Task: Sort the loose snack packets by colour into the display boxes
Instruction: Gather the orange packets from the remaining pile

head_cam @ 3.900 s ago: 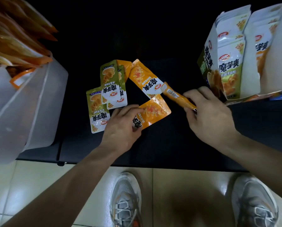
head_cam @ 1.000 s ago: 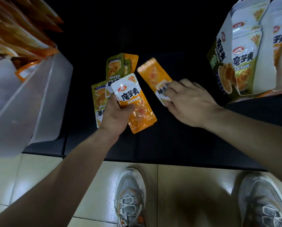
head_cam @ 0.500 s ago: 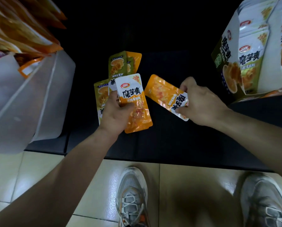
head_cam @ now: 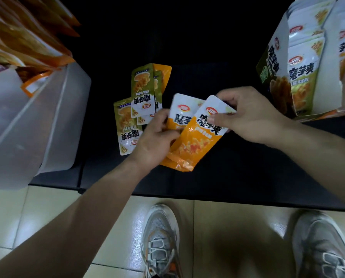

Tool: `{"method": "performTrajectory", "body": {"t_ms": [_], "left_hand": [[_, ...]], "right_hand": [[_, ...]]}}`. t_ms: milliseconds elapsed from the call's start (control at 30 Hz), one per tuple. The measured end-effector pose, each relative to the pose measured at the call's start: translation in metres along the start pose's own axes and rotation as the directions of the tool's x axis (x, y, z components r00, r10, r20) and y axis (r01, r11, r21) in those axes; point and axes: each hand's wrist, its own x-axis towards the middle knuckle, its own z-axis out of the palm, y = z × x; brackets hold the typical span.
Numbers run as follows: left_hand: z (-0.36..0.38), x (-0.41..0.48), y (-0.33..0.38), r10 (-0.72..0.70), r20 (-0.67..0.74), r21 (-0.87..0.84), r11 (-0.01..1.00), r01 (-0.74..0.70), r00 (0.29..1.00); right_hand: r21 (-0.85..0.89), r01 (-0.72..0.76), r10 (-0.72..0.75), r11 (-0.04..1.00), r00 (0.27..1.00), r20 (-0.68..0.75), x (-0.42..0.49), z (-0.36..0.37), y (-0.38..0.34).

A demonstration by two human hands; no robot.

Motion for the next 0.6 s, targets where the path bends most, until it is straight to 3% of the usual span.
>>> {"method": "performTrajectory", "body": {"t_ms": [100,233,333,400,467,533,600], "left_hand": [[0.011,-0.007,0.005,-0.051,0.074,-0.093,0.994,0.058,0.996],[0.011,-0.012,0.003,-0.015,0.153,0.031,0.999,0.01,0.988],[-0.001,-0.005,-0.002,0.006,-0.005,0.015,1.0,-0.006,1.0],[-0.017,0.003,-0.006,-0.002,-0.227,-0.023,1.0,-0.003,0.974],[-0.038,0.012,-0.01,-0.014,-0.419,-0.043,0.999,-0.005,0.908],[-0.054,0.019,-0.015,-0.052,-0.523,-0.042,0.999,0.035,0.851],[-0.063,0.025,-0.021,-0.078,-0.55,-0.044,0.997,0.064,0.831]], "right_hand": [[-0.064,-0.022,0.012,0.998,0.99,-0.141,0.005,0.012,0.0],[-0.131,-0.04,0.013,0.991,0.98,-0.2,0.012,0.027,-0.005],[-0.261,0.021,-0.09,0.965,0.962,-0.257,0.022,0.043,-0.007],[-0.382,0.092,-0.146,0.92,0.982,-0.116,0.03,0.051,-0.009],[-0.507,0.191,-0.142,0.841,0.981,0.135,0.041,0.059,-0.012],[-0.603,0.289,-0.109,0.743,0.942,0.318,0.053,0.067,-0.014],[-0.662,0.366,-0.09,0.654,0.907,0.412,0.062,0.078,-0.013]]}}
